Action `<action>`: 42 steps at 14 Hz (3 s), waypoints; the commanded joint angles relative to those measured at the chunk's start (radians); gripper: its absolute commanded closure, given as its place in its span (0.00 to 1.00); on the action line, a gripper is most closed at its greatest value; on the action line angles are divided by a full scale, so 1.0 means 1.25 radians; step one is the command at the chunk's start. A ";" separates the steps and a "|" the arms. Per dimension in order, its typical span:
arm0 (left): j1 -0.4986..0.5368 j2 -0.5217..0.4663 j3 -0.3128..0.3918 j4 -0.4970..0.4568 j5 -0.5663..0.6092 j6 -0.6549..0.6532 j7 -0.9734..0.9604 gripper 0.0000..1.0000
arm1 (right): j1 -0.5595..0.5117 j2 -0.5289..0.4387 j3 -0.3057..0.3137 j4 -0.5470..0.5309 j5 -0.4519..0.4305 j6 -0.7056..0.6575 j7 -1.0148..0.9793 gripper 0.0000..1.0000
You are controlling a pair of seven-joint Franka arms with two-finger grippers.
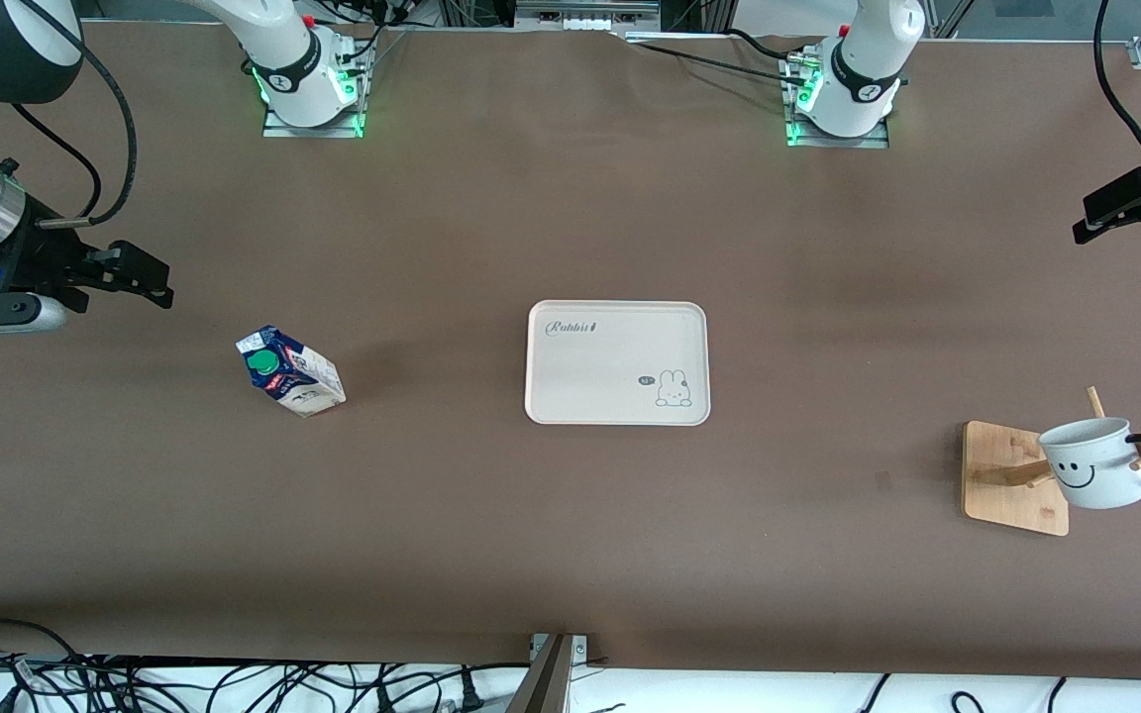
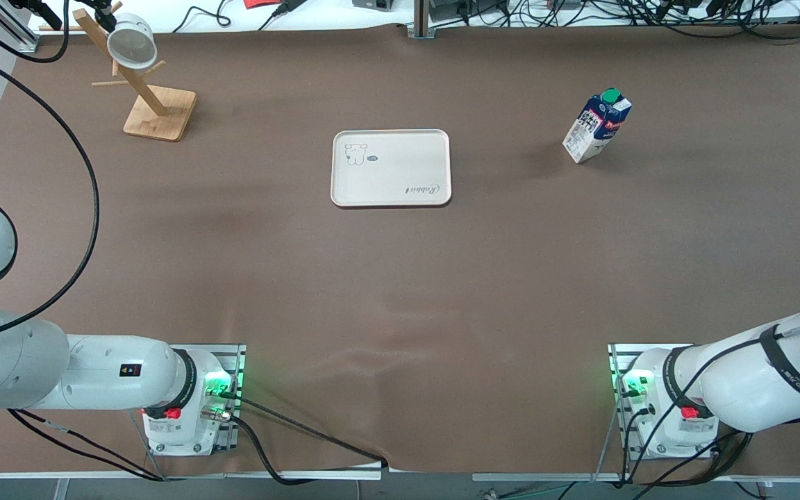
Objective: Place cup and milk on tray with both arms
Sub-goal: 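Lower the right gripper onto the blue milk carton while the left gripper approaches the mug, then grasp the milk carton with the right gripper and carry it toward the tray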
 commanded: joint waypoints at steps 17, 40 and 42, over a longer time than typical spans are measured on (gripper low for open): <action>-0.006 0.066 -0.022 0.027 -0.009 -0.003 0.003 0.00 | 0.051 0.164 0.015 -0.050 0.006 0.064 -0.030 0.00; -0.001 0.076 -0.023 -0.438 -0.089 0.983 -0.004 0.00 | 0.215 0.208 0.022 -0.048 0.174 0.155 0.166 0.67; 0.000 0.027 -0.021 -0.525 -0.089 1.030 -0.011 0.00 | 0.288 0.271 0.023 0.039 0.223 0.156 0.249 0.67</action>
